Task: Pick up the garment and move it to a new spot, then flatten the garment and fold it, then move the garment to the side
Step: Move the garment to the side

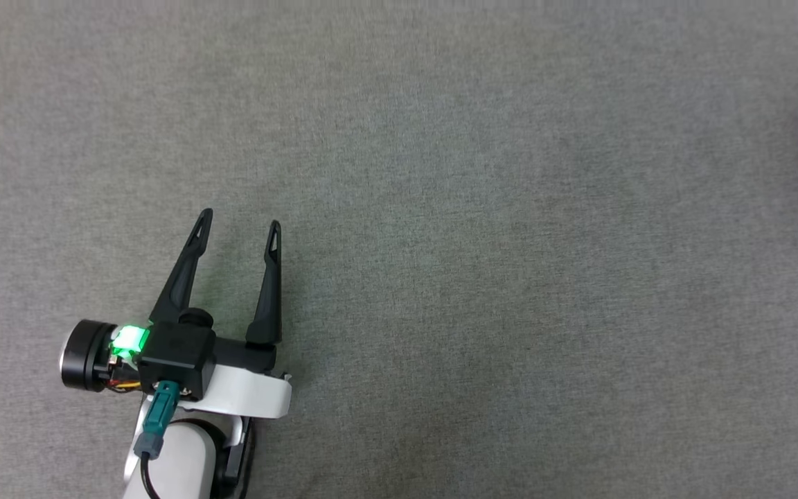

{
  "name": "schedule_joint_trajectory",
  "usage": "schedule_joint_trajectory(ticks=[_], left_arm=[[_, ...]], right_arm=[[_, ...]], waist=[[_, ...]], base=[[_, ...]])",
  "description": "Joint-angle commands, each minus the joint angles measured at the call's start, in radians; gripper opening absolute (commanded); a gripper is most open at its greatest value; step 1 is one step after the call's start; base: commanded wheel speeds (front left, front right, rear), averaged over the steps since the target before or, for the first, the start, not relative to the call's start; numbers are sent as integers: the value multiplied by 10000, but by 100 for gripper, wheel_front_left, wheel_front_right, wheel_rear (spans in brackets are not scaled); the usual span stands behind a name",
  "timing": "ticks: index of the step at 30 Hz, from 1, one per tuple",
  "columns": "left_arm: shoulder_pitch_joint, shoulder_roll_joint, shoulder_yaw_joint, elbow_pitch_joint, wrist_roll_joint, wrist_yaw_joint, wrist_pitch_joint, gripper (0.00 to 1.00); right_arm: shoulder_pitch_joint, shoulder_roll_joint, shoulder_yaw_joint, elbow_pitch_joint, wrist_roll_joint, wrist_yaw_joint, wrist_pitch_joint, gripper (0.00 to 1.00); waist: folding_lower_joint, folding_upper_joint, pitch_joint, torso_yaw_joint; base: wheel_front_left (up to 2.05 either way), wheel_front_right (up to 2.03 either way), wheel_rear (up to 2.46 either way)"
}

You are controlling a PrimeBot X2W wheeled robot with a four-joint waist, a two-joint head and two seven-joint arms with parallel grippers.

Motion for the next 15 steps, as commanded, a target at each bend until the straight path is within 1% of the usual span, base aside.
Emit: schedule_joint_trajectory(ticks=[1,4,8,11,15], left_arm=[[137,-25,1,10,-23,65,-24,100],[333,-74,18,83,-97,135,-24,100],[734,-127,79,140,-171,208,-24,100],[1035,-143,151,164,-203,271,-22,100],[1407,-178,268,191,-279,331,-22,100]], right_arm=[[-55,122,-111,-106,-118,-16,-174,100],[175,452,-411,-561,-430,-16,-762,100],[597,929,-739,-1514,-836,-16,-1606,100],[985,1420,-1056,-2347,-1147,-16,-2301,100],[1619,2241,-1427,-3483,-1584,-16,-3130,100]], waist=[[-1,0,-303,-27],[-1,0,-796,-42],[-1,0,-1398,-53],[-1,0,-1805,-2],[-1,0,-2282,151]], base=[[0,0,0],[0,0,0],[0,0,0],[0,0,0],[0,0,0]])
